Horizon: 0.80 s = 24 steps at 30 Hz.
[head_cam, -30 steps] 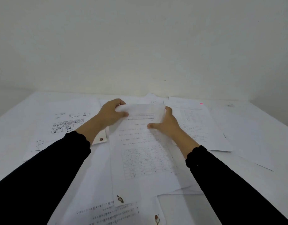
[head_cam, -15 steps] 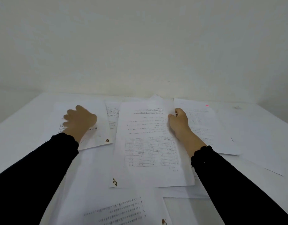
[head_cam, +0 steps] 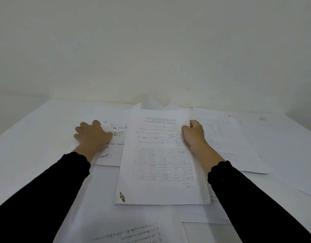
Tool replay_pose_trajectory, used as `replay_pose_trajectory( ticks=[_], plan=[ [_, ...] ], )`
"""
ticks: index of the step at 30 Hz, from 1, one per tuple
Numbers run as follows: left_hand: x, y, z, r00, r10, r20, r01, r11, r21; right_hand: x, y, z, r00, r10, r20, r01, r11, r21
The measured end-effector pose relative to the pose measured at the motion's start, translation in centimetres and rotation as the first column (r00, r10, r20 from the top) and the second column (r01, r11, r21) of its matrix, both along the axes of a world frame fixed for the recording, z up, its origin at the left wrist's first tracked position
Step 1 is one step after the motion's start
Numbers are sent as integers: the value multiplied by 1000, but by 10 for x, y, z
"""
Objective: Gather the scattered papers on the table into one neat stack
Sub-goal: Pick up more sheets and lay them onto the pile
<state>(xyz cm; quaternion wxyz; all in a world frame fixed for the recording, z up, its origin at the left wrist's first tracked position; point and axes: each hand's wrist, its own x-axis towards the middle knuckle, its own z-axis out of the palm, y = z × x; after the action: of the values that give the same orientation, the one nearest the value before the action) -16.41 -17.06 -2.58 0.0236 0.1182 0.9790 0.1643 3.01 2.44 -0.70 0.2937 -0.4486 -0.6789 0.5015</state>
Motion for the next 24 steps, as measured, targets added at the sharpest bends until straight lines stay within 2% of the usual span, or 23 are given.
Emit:
replay_pose_trajectory(
  ticks=[6, 12, 19, 24],
  plan=[
    [0, -3, 5, 996, 70, 63, -70, 998, -9, -8, -1, -7, 999, 40, 3, -40, 999, -8],
    [-12, -5, 16, 984, 45, 172, -72, 985, 154, -16, -4, -13, 997, 79, 7, -79, 997, 1],
    [-13, -2, 23, 992, -105, -66, 123, 885, 449, -15, 2, -7, 995, 52, -85, -52, 999, 11],
    [-3, 10, 39, 985, -163, -48, 156, 759, 632, -17, 1, 5, 980, 22, -199, -34, 998, -58]
  ],
)
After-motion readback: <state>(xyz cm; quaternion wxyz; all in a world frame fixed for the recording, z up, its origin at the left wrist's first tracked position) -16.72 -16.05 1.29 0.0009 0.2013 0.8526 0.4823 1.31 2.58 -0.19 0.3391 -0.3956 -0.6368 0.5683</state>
